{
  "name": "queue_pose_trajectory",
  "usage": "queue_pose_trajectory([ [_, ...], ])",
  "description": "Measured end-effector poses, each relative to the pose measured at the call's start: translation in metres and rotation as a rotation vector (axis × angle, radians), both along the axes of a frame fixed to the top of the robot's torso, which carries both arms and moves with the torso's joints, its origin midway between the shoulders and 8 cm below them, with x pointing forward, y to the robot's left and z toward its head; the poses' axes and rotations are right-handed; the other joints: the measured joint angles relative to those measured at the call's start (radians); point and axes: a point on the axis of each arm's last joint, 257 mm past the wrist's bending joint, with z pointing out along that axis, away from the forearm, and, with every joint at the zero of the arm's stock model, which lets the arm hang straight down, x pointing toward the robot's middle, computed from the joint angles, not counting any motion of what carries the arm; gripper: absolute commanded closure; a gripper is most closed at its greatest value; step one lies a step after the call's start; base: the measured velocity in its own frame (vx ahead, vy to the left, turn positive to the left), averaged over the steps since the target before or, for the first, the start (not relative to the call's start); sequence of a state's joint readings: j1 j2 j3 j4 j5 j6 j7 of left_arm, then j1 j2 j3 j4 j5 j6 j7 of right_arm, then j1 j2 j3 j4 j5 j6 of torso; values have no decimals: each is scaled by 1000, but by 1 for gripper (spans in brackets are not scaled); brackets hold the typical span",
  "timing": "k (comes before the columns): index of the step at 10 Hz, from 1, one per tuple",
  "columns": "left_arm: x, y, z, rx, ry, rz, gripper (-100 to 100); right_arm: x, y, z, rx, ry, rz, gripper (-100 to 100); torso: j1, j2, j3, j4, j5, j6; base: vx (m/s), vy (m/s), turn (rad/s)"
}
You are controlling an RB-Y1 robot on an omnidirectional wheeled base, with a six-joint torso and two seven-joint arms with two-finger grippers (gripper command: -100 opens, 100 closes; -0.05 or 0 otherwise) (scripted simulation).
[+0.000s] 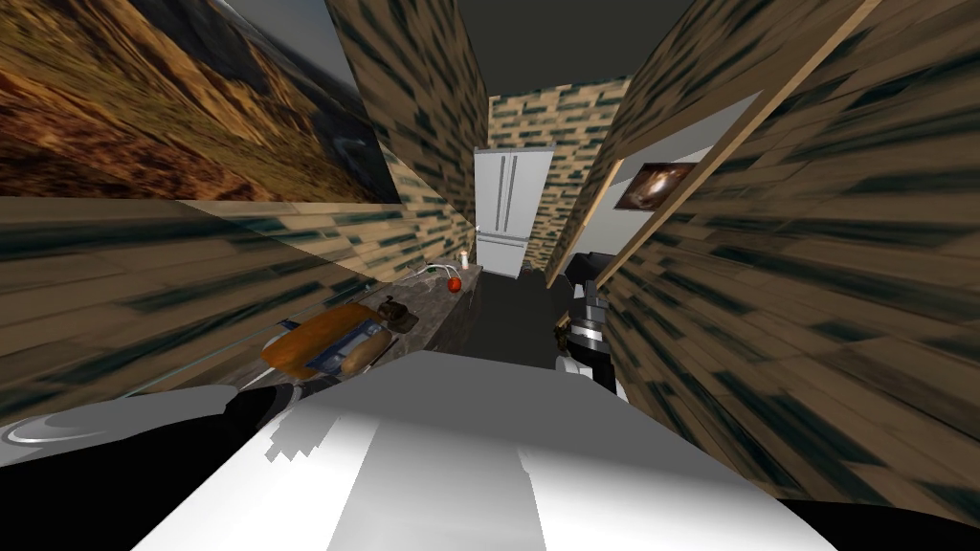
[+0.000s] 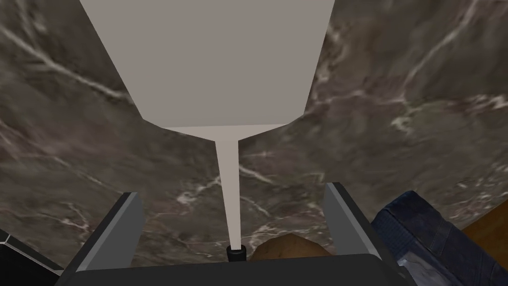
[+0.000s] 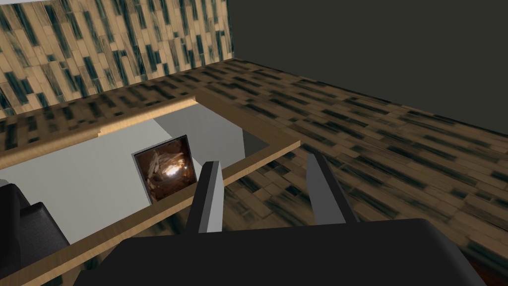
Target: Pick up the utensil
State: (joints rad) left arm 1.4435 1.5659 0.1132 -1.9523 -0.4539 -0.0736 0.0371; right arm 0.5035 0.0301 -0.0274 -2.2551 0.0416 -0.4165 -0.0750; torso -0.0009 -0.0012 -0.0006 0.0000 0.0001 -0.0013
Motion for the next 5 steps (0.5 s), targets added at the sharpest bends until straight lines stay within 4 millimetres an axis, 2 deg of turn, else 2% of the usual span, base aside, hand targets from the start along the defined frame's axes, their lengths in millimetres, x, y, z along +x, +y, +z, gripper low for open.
queue_pose_trajectory([
  [4, 0, -1, 0, -2, 0, -1, 100, 0, 0, 0, 0, 0, 0, 0, 1, 0, 0, 0, 0, 0, 0, 0, 0],
  [5, 0, -1, 0, -2, 0, -1, 0, 0, 0, 0, 0, 0, 0, 0, 1, 0, 0, 0, 0, 0, 0, 0, 0],
])
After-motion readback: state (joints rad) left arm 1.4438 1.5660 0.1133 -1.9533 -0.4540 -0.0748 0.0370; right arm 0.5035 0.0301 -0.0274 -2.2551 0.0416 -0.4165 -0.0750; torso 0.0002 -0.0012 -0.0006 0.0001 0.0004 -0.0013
